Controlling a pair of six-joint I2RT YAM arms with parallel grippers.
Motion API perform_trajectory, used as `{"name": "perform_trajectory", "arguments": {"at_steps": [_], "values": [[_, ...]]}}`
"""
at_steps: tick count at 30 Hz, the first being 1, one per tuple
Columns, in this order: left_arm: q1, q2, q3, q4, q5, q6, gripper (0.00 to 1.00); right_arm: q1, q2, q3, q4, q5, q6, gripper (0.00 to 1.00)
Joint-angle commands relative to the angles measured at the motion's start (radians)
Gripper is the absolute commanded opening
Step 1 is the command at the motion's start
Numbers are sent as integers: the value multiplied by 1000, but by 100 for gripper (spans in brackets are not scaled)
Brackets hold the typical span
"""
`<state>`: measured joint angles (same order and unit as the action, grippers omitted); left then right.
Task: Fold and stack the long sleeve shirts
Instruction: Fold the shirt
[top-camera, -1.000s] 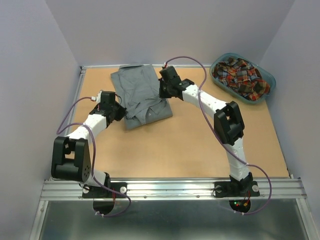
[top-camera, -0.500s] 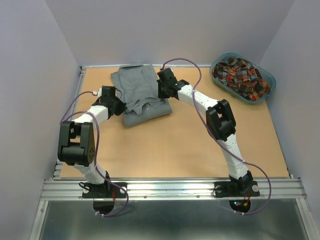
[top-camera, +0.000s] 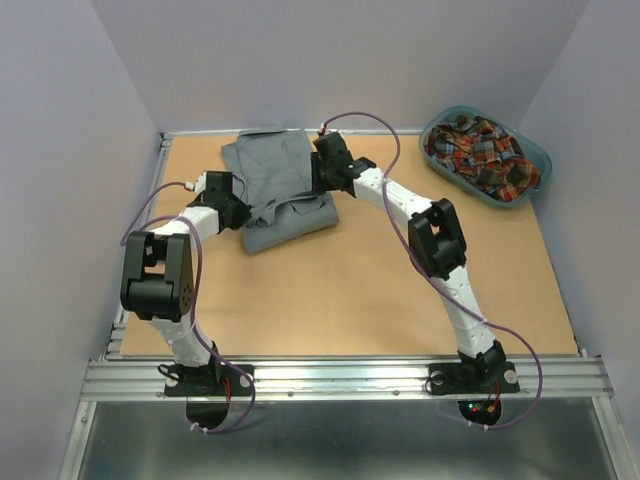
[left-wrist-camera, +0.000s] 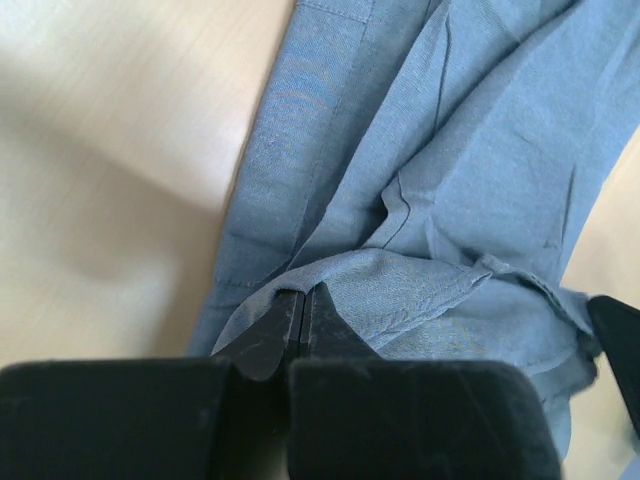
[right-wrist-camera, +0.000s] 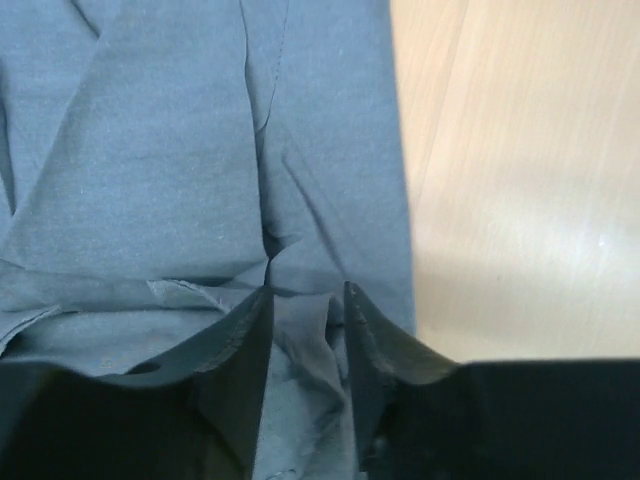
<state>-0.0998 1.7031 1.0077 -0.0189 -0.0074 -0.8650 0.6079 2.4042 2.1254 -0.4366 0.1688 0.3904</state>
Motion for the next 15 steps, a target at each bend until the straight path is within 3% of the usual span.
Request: {"name": "perform_trajectory", "arguments": {"at_steps": [1, 2, 6, 10, 15], "values": [[11, 16, 49, 14, -49, 12, 0, -13, -2, 90, 61, 41, -51, 46], [11, 20, 54, 13, -48, 14, 0, -13, -13, 96, 61, 49, -71, 56], [11, 43, 66, 13, -31, 14, 0, -13, -112, 53, 64, 58, -113, 70], [11, 49, 74, 14, -25, 12, 0, -11, -201, -59, 67, -21, -133, 71], [11, 47, 86, 13, -28, 18, 0, -5, -289, -206, 73, -112, -108, 65]]}}
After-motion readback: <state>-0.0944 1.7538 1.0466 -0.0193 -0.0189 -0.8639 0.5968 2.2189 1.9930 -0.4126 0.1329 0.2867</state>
